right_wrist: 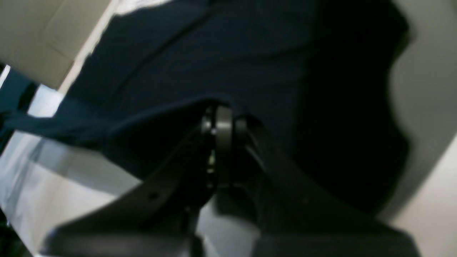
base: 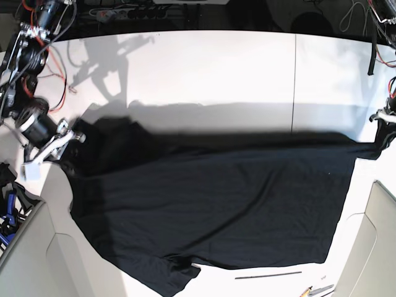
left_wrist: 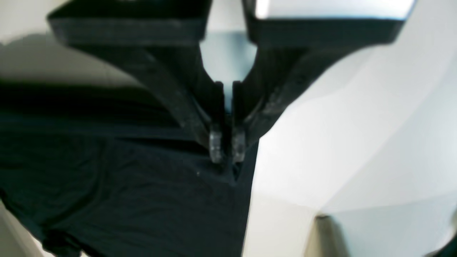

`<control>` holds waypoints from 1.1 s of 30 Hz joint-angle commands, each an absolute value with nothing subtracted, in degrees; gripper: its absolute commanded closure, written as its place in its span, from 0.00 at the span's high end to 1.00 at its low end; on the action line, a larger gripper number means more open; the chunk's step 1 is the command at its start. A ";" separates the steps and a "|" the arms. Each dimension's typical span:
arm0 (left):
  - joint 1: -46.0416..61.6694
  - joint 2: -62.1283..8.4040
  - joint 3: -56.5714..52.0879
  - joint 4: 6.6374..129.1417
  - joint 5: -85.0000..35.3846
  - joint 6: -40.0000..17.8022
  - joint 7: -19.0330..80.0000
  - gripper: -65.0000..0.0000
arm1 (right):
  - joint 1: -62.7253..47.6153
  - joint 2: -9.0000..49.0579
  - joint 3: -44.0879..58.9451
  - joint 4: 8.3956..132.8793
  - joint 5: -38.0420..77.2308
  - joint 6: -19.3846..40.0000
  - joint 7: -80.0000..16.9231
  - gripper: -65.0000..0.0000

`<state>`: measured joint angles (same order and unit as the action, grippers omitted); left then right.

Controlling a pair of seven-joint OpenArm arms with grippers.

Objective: Fold the T-shirt properly
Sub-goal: 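Lift the shoulder corners and fold them toward the hem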

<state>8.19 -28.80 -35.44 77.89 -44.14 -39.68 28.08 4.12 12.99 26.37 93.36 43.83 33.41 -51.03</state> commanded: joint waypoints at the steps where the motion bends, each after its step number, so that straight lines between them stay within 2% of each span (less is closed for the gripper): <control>1: 6.35 -30.17 -34.57 77.45 -44.93 -40.00 26.39 0.00 | 6.96 14.04 25.89 93.21 44.97 33.45 -49.23 0.00; 7: -1.32 -30.15 -28.14 69.60 -36.71 -40.00 18.98 0.00 | 14.76 14.44 19.86 84.75 41.85 33.47 -48.14 0.00; 14: -10.63 -30.20 -27.38 60.84 -33.17 -40.00 17.50 0.00 | 20.71 14.44 16.88 74.52 36.10 33.47 -43.51 0.00; 26: -15.22 -30.13 -21.71 52.47 -31.88 -40.00 13.47 0.00 | 23.79 14.26 13.43 63.00 29.30 33.41 -34.28 0.00; 29: -15.22 -30.17 -21.78 52.47 -32.05 -40.00 13.80 0.43 | 23.75 14.26 13.43 62.54 29.10 32.95 -35.92 0.45; 30: -15.22 -30.20 -21.80 52.47 -32.34 -40.00 13.98 0.53 | 23.81 14.28 13.56 62.61 29.12 32.51 -37.95 0.55; 31: -15.22 -30.22 -21.96 52.49 -32.42 -40.00 13.98 0.56 | 23.94 14.26 14.04 62.96 29.12 32.32 -40.34 0.60; 33: -15.07 -30.22 -23.33 52.51 -32.86 -40.00 14.04 0.56 | 23.90 14.26 15.81 63.99 29.15 32.34 -44.16 0.60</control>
